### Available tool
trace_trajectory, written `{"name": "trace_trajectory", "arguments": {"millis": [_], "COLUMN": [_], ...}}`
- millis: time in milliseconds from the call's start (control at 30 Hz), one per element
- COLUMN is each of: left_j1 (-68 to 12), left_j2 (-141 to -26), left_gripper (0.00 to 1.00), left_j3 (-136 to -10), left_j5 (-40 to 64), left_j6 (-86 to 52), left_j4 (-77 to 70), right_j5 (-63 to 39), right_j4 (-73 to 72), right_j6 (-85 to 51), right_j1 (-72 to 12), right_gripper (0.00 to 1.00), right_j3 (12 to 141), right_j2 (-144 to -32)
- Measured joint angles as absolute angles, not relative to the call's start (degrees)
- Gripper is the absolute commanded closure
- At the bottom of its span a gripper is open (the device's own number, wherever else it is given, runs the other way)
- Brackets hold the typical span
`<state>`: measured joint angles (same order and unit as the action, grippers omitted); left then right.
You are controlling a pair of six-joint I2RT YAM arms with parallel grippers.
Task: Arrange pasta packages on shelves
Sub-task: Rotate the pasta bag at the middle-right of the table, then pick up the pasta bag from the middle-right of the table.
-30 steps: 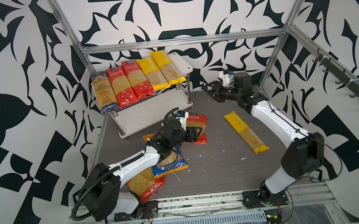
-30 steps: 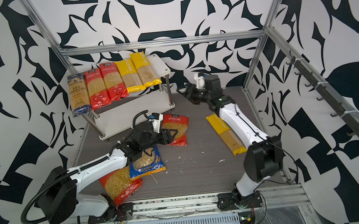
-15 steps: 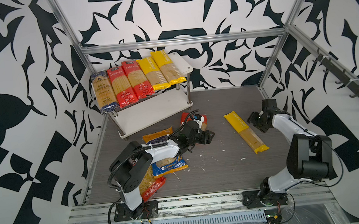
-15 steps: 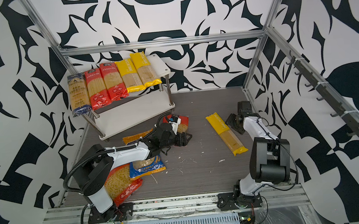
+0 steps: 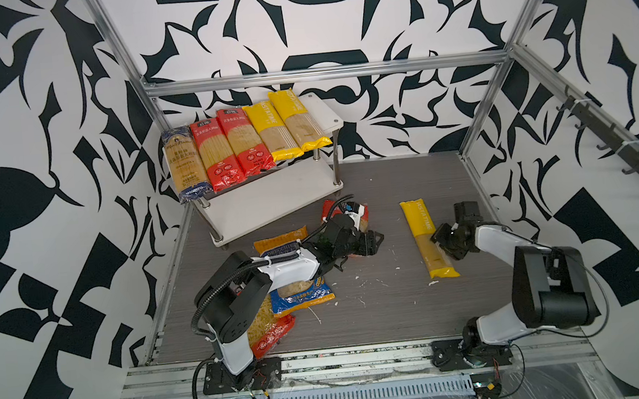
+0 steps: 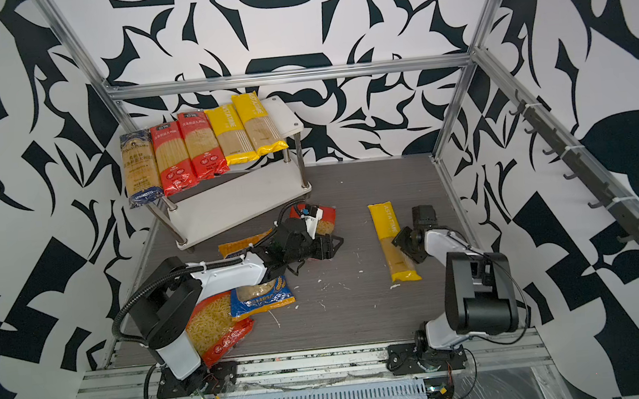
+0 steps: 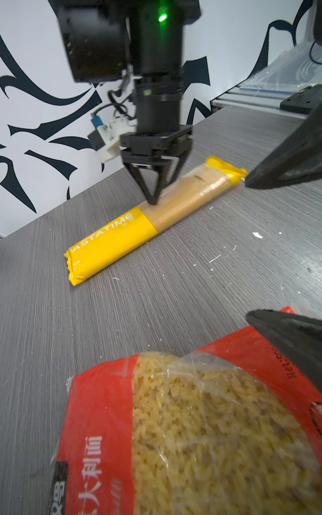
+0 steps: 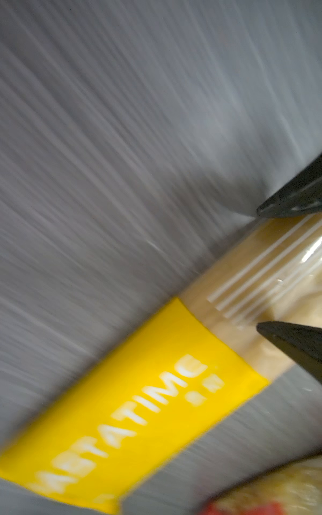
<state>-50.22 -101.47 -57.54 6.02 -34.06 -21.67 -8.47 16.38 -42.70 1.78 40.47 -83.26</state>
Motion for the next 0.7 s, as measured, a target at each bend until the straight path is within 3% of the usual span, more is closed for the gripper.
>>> {"name": "trace_trajectory", "arguments": {"millis": [133, 400, 533, 700], "left_j1": [-50.2, -50.3, -50.9, -51.3], "left_j2": [-101.5, -104.2, -108.0, -109.5], "left_gripper": [0.28, 0.29, 0.29, 0.29], "left_j3": [-57.5, -61.7, -66.0, -67.5], "left_j5": [6.6, 11.7, 13.9, 15.3], "left_j6": [-34.1, -34.1, -34.0, -33.9], "left_j4": [-21.7, -19.8, -18.5, -17.2], "right_j5": [-13.1, -15.2, -16.6, -18.7], "right_j4": [16.9, 18.1, 14.6, 9.2], "right_j6": [-45.1, -38.2, -38.0, -39.6], "right_j1": [-5.5, 5.7, 7.6, 7.1], "right_gripper": [0.34, 0.26, 0.27, 0.35], "right_j3": [40.4, 51.9, 55.2, 57.7], "right_j2": [-82.7, -91.7, -97.4, -102.6]}}
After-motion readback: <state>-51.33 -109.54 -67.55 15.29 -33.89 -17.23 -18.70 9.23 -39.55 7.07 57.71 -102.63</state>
